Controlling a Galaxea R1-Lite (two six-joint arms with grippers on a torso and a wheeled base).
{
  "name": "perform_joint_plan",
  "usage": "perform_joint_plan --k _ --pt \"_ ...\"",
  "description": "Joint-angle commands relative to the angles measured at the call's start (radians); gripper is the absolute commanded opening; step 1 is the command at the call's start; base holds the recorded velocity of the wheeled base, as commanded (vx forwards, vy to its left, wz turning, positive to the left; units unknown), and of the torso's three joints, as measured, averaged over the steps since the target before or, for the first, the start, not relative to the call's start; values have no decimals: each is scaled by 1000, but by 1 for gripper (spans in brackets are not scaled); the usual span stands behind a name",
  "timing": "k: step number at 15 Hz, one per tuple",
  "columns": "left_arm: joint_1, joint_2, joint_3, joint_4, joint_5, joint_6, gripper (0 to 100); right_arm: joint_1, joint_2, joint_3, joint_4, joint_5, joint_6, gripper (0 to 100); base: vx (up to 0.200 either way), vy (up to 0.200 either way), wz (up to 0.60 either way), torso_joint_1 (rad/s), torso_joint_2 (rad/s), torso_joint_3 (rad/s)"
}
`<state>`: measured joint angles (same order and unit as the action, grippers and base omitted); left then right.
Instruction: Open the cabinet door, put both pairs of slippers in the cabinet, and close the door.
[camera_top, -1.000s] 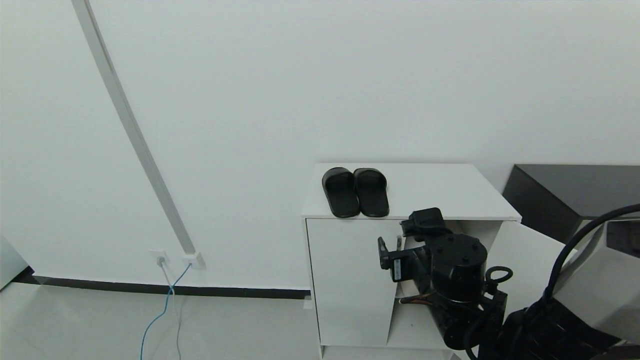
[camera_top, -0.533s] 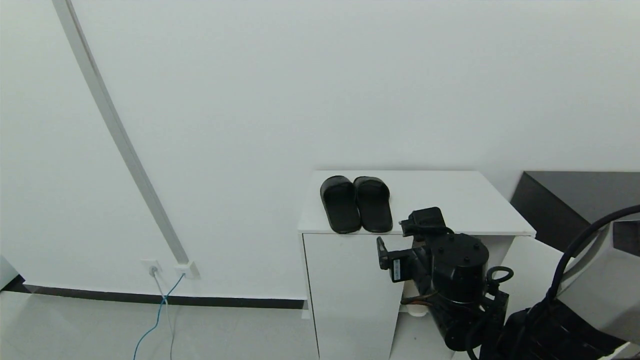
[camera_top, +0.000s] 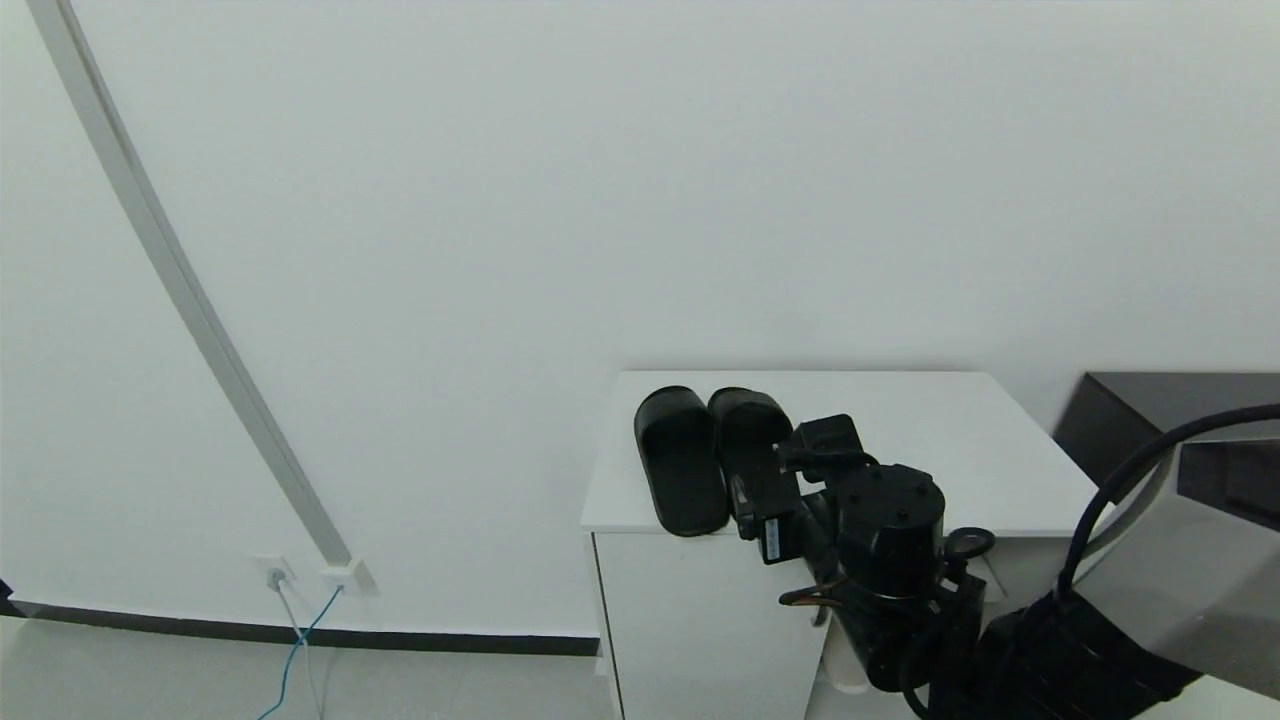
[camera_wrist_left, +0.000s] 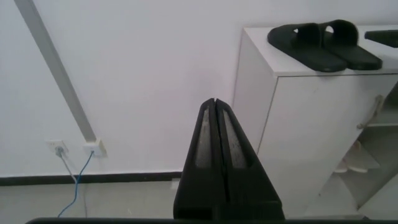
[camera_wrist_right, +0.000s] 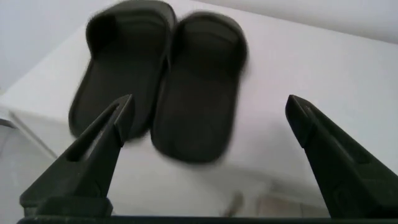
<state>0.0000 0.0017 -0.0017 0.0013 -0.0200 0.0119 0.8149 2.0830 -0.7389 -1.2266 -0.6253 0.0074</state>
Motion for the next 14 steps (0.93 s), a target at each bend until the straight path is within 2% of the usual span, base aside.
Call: perform_joint_plan --k 1,3,5,7,14 --pt "0 1 0 0 0 0 0 -3 31 -82 61 27 9 100 0 0 0 0 0 0" --pt "0 1 0 0 0 0 0 -6 31 -191 213 30 97 100 0 0 0 0 0 0" --pt "0 1 0 0 0 0 0 -6 28 -292 386 81 186 100 0 0 0 0 0 0" --pt "0 1 0 0 0 0 0 -11 42 -381 519 98 233 100 0 0 0 0 0 0" --pt "0 0 0 0 0 -1 0 -43 186 -510 541 128 236 100 0 0 0 0 0 0"
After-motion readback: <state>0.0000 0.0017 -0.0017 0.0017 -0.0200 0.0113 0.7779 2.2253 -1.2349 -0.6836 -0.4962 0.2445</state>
